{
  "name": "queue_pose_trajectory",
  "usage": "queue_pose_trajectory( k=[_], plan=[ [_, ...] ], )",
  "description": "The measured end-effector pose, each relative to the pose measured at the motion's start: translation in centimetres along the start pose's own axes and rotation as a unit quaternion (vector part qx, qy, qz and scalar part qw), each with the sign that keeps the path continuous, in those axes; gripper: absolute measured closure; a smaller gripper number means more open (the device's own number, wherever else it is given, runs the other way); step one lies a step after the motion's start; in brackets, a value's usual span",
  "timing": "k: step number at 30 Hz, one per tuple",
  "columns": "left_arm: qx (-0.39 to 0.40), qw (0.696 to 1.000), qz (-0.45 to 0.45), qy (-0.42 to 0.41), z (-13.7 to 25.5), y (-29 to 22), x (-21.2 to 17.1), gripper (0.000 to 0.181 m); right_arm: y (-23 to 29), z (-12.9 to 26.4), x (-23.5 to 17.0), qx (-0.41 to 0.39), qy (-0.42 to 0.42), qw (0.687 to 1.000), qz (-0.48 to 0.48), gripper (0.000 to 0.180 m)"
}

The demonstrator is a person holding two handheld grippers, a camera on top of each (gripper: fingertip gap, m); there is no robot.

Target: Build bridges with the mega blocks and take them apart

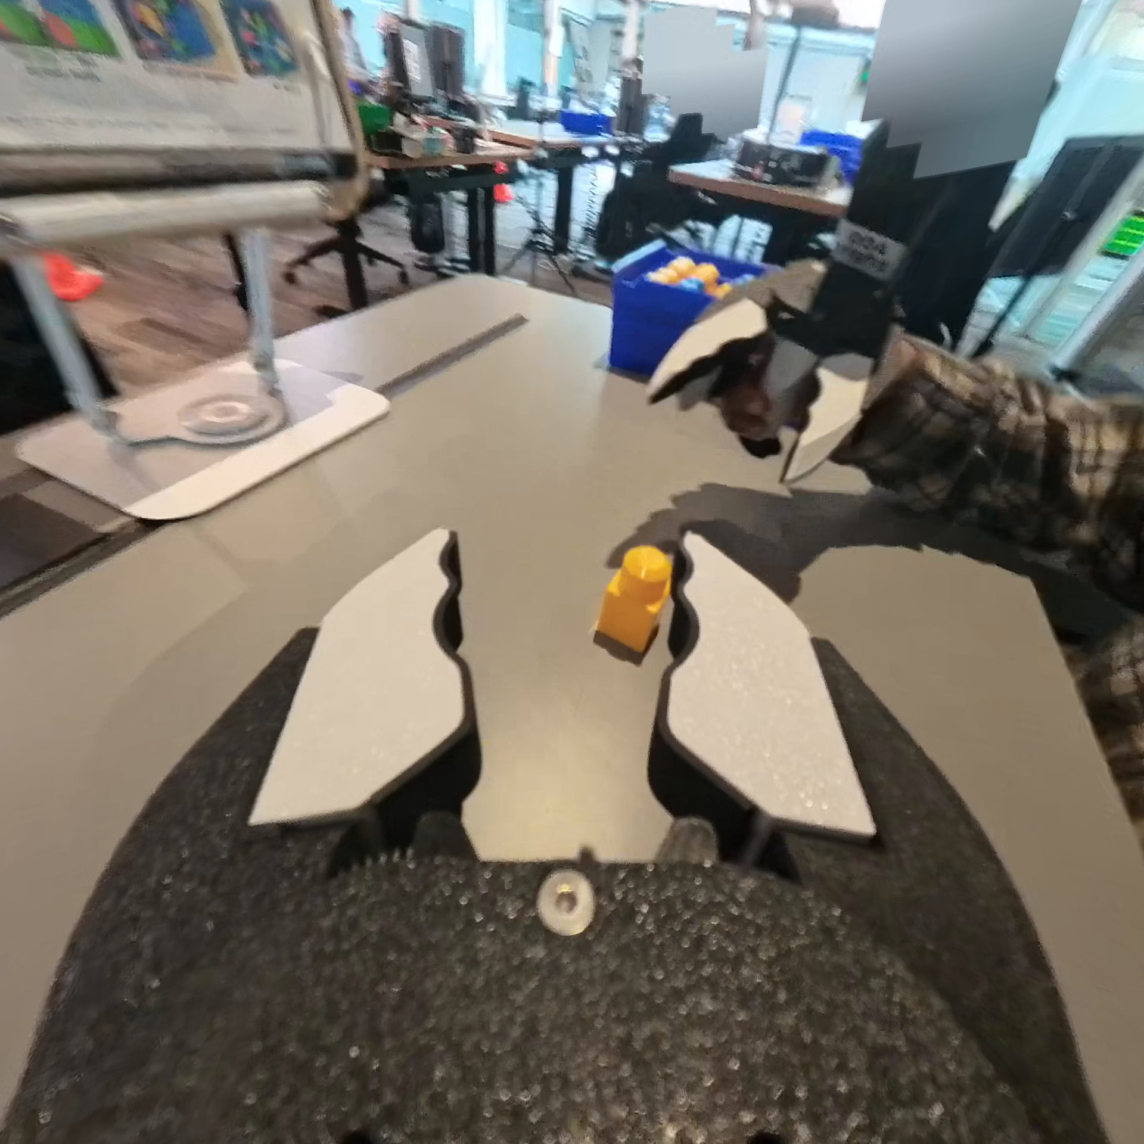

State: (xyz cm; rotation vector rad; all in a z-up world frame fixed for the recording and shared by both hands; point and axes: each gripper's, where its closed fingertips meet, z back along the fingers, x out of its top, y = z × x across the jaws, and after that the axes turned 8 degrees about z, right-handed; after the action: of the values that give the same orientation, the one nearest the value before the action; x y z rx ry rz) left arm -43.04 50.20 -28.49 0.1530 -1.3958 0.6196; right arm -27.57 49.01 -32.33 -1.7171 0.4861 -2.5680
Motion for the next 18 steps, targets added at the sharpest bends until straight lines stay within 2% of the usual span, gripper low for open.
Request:
queue_pose_trajectory(
  k=[2, 4, 6, 8, 10, 13, 18],
  plan=[
    [0.051, 0.998, -0.013, -0.016, 3.6, -0.5, 3.4, 0.114, -0.8, 4.4, 0.4, -0.062, -0.021, 0.998, -0.002, 0.093],
    [0.137, 0.989, -0.053, -0.010, 8.6, 0.4, 6.7, 0.118, -1.4, 8.8, 0.4, -0.122, -0.041, 0.992, -0.011, 0.095],
    [0.246, 0.964, -0.098, 0.029, 14.9, 3.2, 8.8, 0.121, -1.6, 12.8, 0.0, -0.167, -0.047, 0.984, -0.029, 0.098],
    [0.315, 0.936, -0.132, 0.091, 20.8, 6.8, 9.1, 0.125, -1.3, 16.0, -0.4, -0.202, -0.046, 0.978, -0.035, 0.101],
    [0.326, 0.922, -0.127, 0.167, 25.1, 10.6, 7.0, 0.127, -0.8, 18.4, -0.6, -0.229, -0.048, 0.972, -0.033, 0.103],
    [0.320, 0.898, -0.087, 0.287, 29.0, 15.5, 1.6, 0.130, -0.2, 20.6, -1.2, -0.257, -0.038, 0.965, -0.031, 0.104],
    [0.303, 0.828, -0.103, 0.461, 30.7, 20.9, -6.0, 0.133, 1.0, 21.5, -1.7, -0.261, -0.017, 0.965, -0.034, 0.104]
  ],
)
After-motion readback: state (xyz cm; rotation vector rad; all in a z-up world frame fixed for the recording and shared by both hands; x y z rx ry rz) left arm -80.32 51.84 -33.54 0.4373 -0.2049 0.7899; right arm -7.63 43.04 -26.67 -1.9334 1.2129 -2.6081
